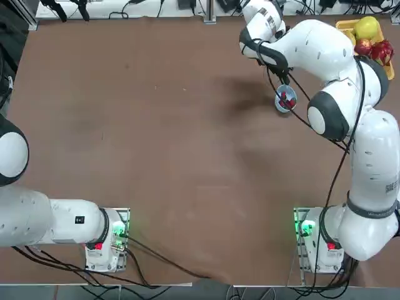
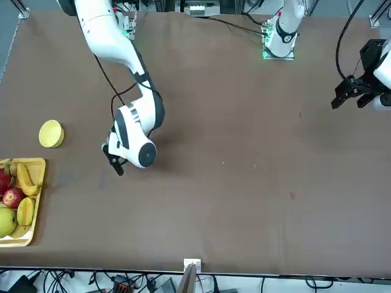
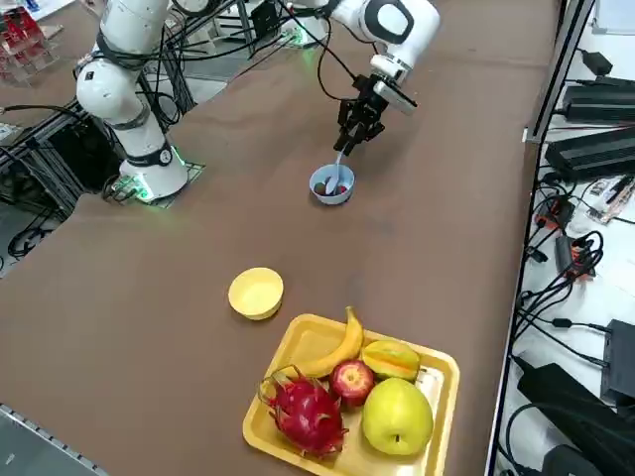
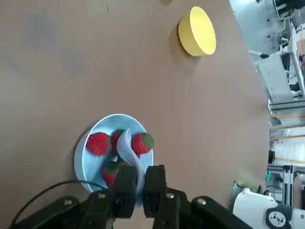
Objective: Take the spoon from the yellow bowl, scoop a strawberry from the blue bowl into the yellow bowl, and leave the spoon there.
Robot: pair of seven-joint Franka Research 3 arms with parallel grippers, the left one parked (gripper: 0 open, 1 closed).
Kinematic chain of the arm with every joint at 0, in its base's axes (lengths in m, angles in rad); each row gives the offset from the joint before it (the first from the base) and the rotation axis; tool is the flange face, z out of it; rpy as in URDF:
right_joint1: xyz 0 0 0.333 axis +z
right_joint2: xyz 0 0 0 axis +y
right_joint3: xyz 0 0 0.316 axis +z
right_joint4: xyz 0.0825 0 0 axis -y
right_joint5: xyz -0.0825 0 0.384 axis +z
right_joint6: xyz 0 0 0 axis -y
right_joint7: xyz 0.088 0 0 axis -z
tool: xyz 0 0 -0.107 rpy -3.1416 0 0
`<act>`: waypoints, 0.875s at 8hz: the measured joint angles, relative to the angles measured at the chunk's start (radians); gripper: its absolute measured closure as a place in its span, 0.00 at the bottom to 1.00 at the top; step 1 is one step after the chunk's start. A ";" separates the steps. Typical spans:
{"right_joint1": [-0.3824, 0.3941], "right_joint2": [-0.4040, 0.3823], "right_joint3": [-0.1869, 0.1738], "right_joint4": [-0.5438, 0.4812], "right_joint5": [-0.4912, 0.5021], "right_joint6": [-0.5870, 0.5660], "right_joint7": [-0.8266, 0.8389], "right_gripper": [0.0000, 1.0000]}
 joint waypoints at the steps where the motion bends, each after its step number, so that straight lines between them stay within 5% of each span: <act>1: -0.003 -0.001 0.000 0.001 0.004 0.000 0.013 0.88; 7: -0.003 0.000 0.004 0.001 0.010 -0.005 0.026 0.88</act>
